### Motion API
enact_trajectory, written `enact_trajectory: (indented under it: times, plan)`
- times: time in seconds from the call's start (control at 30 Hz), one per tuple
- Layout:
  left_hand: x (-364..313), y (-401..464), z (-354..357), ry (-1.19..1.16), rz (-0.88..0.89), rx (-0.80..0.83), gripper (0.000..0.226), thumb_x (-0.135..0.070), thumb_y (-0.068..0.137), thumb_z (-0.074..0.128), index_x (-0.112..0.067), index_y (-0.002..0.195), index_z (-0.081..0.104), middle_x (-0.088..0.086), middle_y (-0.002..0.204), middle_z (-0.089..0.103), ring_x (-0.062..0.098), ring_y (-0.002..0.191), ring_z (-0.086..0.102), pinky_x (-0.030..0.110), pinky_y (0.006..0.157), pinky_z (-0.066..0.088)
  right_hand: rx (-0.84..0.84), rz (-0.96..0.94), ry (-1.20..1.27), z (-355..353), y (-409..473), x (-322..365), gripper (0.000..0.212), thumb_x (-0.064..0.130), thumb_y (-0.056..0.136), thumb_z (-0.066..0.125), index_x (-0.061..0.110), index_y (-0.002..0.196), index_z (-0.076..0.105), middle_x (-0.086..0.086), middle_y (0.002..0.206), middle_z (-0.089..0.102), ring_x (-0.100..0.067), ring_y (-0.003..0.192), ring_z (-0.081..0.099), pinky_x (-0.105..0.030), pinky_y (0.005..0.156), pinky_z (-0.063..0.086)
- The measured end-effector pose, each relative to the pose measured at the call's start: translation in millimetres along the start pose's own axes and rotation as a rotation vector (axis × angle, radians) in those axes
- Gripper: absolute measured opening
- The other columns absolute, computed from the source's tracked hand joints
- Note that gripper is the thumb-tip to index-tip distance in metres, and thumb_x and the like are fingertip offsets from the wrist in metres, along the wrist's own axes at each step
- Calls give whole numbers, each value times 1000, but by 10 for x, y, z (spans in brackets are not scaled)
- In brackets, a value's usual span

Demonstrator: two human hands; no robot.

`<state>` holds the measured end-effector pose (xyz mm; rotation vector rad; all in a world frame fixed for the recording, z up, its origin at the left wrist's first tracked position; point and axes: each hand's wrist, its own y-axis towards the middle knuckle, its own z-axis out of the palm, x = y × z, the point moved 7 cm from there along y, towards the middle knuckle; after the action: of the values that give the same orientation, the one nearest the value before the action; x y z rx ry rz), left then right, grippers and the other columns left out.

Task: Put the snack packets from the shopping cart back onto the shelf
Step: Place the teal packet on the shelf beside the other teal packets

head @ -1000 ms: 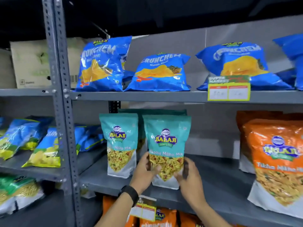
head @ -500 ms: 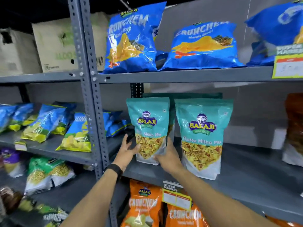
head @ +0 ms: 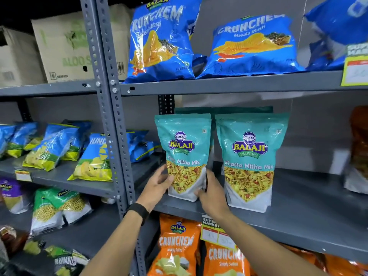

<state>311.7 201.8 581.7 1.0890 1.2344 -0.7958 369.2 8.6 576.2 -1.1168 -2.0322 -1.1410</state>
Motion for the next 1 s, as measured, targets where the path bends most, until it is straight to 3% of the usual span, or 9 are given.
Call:
enact_trajectory:
  times: [0.07,0.17,0.23,0.33,0.4,0.47,0.57,0.83,1.0]
  plan:
    - [-55,-149,-6,6,46,-162,57,-17,98,63,-22,151,45,6,132,65,26,128,60,46,111,48,6,-9,43,-102,-129,43,84,7,93,67,25,162,22,1,161,42,-21,146,44,-36,115,44]
    - [-161,-588,25,55,226,-552,30,-33,94,67,-34,124,65,-4,112,73,20,104,69,30,85,55,-155,-84,126,-479,-444,-17,75,14,91,71,42,151,37,17,129,59,-1,113,60,-11,89,51]
    - [-193,-694,381,107,286,-438,21,-45,88,66,-40,108,70,-9,97,75,13,91,72,29,77,57,-363,-125,134,-908,-651,-125,61,15,89,69,54,131,46,24,112,57,1,101,61,-5,75,49]
    - [-116,-520,1227,190,172,52,39,-56,79,68,-53,117,61,-23,106,74,-11,98,69,23,90,57,-659,-102,111,-1578,-789,-402,51,17,87,72,42,125,49,10,115,53,-6,103,58,-11,85,49]
    - [-64,-354,1596,168,102,213,69,-44,83,73,-48,142,38,-29,130,57,-15,117,59,26,106,49,-568,28,84,-1796,-647,-642,65,20,84,81,25,138,47,1,129,52,-18,116,57,-34,100,51]
    - [5,-172,1718,162,40,218,93,-25,89,74,-35,160,15,-14,148,47,8,139,49,41,120,39,-290,144,107,-1792,-450,-811,85,26,80,86,20,149,38,-2,140,54,-20,126,56,-45,106,49]
    - [110,-66,1744,226,-7,242,85,-22,91,73,-34,158,22,4,155,50,24,142,48,50,120,39,-118,174,116,-1704,-322,-888,71,32,80,85,25,140,48,1,135,65,-21,126,61,-48,105,50]
    - [117,-158,1672,237,6,166,72,-20,96,67,-14,157,29,-12,133,48,13,125,49,29,101,41,-127,112,213,-1501,-410,-794,49,24,85,80,36,123,52,31,104,65,20,92,60,2,67,45]
    - [-13,-293,1653,222,28,73,67,-17,95,69,-14,153,37,5,138,57,16,118,58,28,95,48,-41,94,218,-1493,-441,-732,49,30,88,77,40,126,48,33,111,62,-2,114,62,3,74,45]
